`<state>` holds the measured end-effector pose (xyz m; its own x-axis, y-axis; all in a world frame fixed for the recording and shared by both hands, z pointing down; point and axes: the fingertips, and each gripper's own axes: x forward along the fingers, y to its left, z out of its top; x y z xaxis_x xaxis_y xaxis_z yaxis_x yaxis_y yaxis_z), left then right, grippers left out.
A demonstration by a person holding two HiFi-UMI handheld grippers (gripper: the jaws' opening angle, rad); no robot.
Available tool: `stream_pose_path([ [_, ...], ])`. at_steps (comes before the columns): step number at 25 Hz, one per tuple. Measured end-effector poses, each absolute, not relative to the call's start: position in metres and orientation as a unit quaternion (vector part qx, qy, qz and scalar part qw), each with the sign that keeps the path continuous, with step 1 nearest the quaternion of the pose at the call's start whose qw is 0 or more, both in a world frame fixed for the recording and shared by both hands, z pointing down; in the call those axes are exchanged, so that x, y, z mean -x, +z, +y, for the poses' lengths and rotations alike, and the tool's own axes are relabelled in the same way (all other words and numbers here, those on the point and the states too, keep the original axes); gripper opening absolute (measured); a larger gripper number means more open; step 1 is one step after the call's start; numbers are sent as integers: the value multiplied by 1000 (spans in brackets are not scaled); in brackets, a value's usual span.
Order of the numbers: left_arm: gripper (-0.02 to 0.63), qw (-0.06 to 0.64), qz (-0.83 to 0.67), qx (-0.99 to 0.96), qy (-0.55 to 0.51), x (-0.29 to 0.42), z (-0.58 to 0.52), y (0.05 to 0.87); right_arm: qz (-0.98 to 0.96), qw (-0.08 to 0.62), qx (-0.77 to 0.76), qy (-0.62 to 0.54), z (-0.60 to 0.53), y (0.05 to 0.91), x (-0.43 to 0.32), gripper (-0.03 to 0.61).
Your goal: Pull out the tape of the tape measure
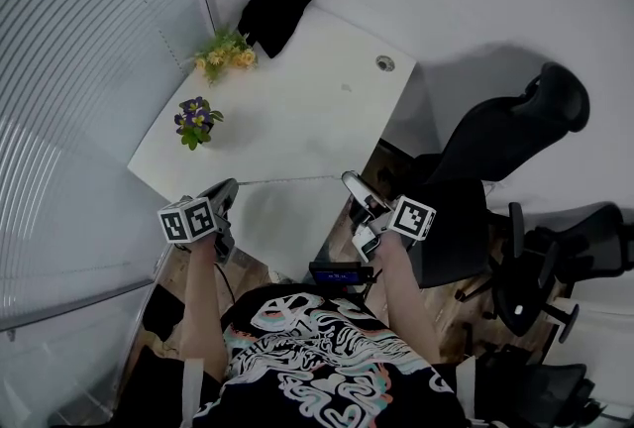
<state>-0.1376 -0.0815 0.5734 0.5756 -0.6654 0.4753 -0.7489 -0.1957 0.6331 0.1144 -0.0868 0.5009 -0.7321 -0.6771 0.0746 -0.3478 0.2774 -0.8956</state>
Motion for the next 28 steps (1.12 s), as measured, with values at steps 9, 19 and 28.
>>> stream_pose_path([
  [9, 5, 428, -460, -772, 93, 136, -82, 583, 786, 133, 335, -502, -88, 511, -114, 216],
  [19, 5, 410, -486, -763, 117, 155, -88, 587, 765, 125, 369, -513, -92, 525, -130, 216],
  [28, 5, 412, -506, -749, 118, 176, -89, 594, 762, 108, 377, -515, -95, 533, -136, 216],
])
